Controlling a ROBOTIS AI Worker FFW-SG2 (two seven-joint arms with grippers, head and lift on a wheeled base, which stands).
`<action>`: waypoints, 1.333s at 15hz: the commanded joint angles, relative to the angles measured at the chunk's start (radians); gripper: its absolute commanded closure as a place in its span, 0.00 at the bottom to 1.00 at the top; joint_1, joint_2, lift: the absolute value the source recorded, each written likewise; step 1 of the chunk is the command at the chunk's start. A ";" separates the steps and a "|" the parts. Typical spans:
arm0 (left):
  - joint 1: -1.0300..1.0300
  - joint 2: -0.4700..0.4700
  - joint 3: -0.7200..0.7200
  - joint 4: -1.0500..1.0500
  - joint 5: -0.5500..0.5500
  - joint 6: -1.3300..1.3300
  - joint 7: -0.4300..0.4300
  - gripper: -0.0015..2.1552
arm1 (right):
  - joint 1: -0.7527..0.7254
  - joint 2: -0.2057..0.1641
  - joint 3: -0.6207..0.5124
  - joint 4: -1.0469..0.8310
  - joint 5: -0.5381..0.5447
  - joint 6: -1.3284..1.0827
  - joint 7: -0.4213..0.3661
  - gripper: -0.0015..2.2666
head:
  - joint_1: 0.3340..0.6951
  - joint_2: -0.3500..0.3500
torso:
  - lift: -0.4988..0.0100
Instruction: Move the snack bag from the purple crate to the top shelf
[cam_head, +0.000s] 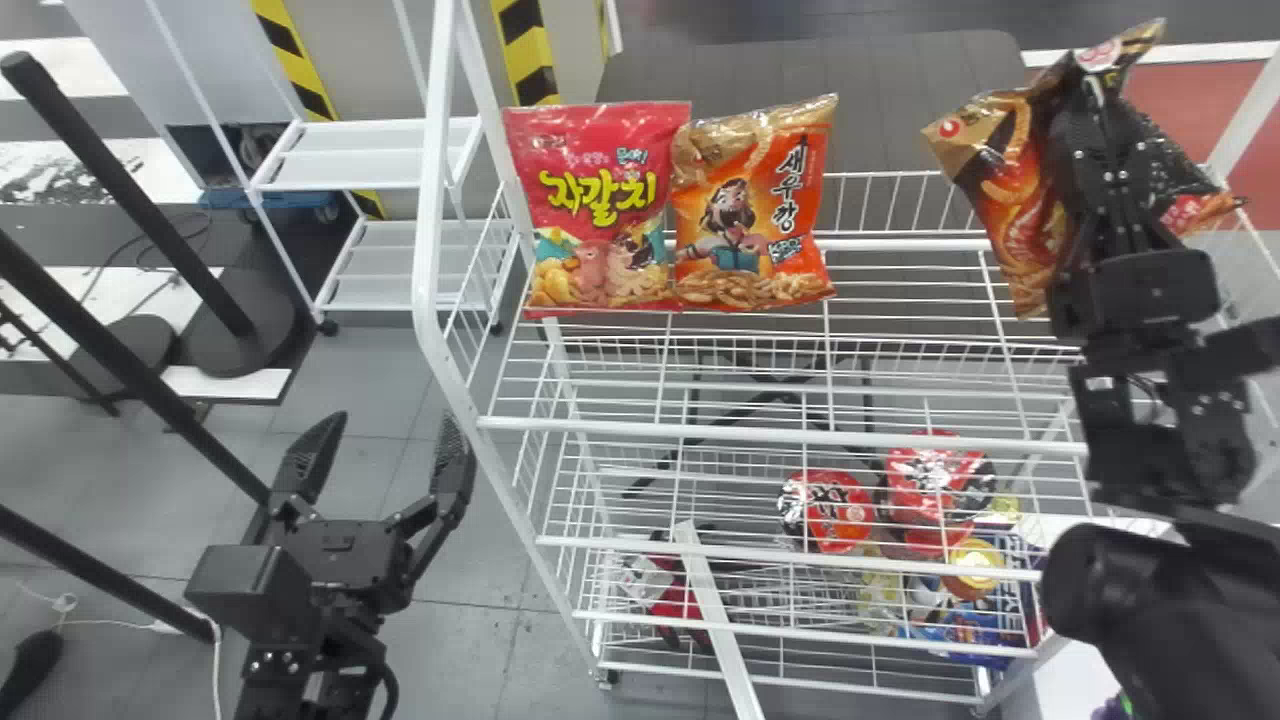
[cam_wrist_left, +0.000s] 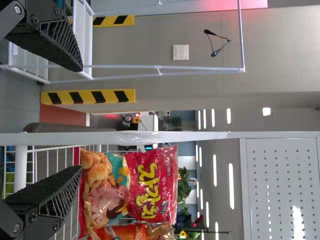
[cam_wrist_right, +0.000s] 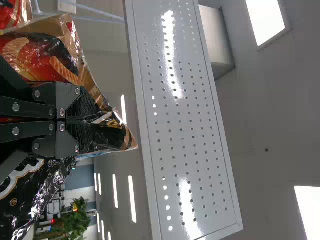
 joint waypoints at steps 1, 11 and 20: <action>0.000 0.001 0.001 0.001 0.001 -0.003 0.000 0.06 | -0.034 0.001 0.024 0.059 -0.001 -0.018 0.002 0.78 | 1.00 0.67 | 0.99; 0.009 0.001 0.007 -0.009 0.001 -0.003 0.000 0.06 | 0.059 0.001 0.035 -0.132 -0.054 0.277 0.032 0.02 | 1.00 0.70 | 0.99; 0.014 0.007 0.007 -0.017 0.001 -0.003 0.000 0.06 | 0.326 0.001 0.027 -0.867 -0.034 1.074 -0.050 0.03 | 1.00 0.78 | 0.99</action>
